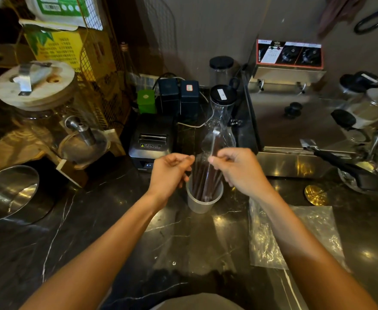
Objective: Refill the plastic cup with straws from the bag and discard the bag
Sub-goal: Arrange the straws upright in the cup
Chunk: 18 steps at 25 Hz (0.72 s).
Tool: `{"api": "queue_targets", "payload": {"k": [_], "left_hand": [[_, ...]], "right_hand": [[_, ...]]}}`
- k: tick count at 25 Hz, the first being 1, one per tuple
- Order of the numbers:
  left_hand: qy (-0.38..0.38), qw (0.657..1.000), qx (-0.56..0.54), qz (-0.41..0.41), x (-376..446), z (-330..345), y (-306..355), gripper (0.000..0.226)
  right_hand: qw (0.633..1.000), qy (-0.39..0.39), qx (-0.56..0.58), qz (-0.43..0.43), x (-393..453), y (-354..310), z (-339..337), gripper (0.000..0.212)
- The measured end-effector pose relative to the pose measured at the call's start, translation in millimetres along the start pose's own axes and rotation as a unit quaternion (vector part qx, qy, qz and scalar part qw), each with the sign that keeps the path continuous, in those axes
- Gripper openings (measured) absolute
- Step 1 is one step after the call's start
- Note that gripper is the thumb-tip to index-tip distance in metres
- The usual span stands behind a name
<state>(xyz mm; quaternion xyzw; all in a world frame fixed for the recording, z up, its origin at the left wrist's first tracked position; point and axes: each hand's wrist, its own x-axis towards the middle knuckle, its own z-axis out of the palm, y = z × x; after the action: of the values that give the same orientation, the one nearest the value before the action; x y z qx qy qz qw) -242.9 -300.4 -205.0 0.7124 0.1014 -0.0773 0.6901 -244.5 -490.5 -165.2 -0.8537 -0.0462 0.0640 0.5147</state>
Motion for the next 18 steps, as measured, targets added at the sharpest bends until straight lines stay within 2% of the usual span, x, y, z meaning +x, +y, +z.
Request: {"api": "queue_targets", "payload": {"k": [3,6,7,8,10,12,15,18], "left_hand": [[-0.002,0.996,0.091,0.014,10.7,2.0,-14.0,0.039],[-0.053,0.978,0.191,0.066,21.9,1.2,-29.5,0.056],[-0.069,0.973,0.204,0.087,25.1,0.6,-33.8,0.058],[-0.082,0.969,0.208,0.104,27.3,0.1,-36.6,0.057],[-0.107,0.965,0.206,0.123,30.6,-1.0,-38.1,0.049],[-0.124,0.958,0.220,0.135,31.1,-1.3,-36.7,0.040],[-0.134,0.949,0.241,0.150,31.8,0.9,-35.0,0.030],[-0.135,0.932,0.284,0.180,35.2,4.0,-33.1,0.017]], "right_hand": [[0.998,-0.003,-0.053,0.024,4.8,32.8,19.0,0.034],[0.995,-0.016,-0.092,0.028,2.3,48.4,26.8,0.014],[0.994,-0.001,-0.110,0.021,-0.5,49.5,26.0,0.014],[0.992,0.030,-0.124,0.008,-3.2,50.1,24.0,0.020],[0.987,0.110,-0.118,-0.017,-9.1,51.1,15.7,0.014],[0.983,0.146,-0.114,0.018,-13.1,54.0,6.6,0.016],[0.985,0.064,-0.119,0.104,-8.6,69.4,6.6,0.034],[0.993,0.018,-0.109,0.035,2.5,75.8,10.4,0.025]]}}
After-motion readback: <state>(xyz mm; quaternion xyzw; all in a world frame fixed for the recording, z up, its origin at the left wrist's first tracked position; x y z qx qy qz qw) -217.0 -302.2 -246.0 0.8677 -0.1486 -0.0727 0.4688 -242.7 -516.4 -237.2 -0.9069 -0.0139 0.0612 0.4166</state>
